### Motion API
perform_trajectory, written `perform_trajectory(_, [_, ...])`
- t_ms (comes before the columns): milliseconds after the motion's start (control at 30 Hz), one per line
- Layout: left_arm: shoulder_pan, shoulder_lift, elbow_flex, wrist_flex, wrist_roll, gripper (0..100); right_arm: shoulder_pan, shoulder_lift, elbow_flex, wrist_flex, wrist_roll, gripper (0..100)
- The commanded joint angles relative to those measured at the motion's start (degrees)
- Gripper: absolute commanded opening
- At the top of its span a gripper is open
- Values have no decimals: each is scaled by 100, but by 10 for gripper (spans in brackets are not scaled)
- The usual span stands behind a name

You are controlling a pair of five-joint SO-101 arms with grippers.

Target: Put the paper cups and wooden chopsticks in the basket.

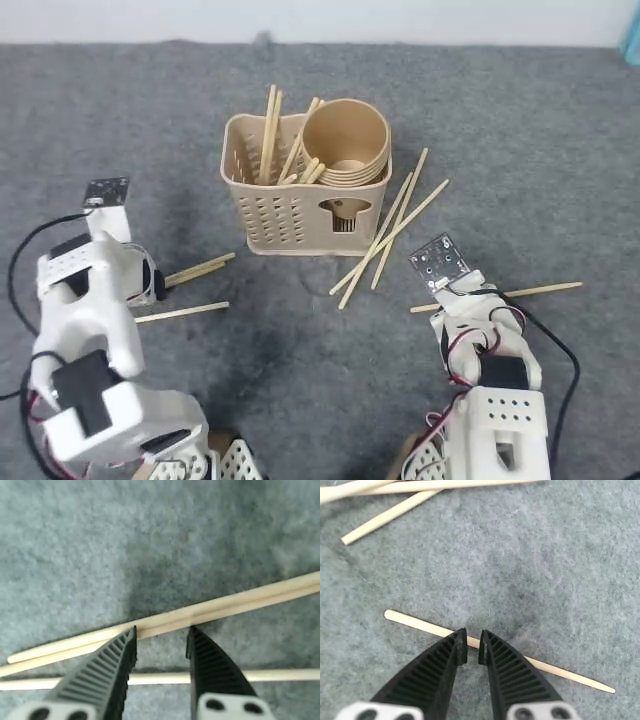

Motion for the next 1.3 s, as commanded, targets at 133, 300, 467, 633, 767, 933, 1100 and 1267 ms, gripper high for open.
perform_trajectory(133, [-26, 255, -655, -492, 18, 152, 48, -119, -35, -75, -62, 54])
perform_trajectory(300, [-9, 255, -787, -642, 18, 152, 48, -119, -35, -75, -62, 54])
perform_trajectory(467, [-26, 185, -1077, -580, 18, 152, 48, -119, -35, -75, -62, 54])
perform_trajectory(633, [26, 185, -1842, 413, 18, 152, 48, -119, -35, -75, -62, 54])
perform_trajectory(767, [281, 255, -2404, 1160, 18, 152, 48, -119, -35, -84, -62, 54])
perform_trajectory(933, [853, 264, -2396, 1231, 0, 152, 48, -119, -35, -84, -62, 54])
perform_trajectory(1100, [1345, 264, -2422, 1187, -18, 152, 48, -119, -35, -75, -62, 54])
perform_trajectory(1267, [1565, 264, -2431, 853, -35, 155, 66, -119, -35, -75, -62, 54])
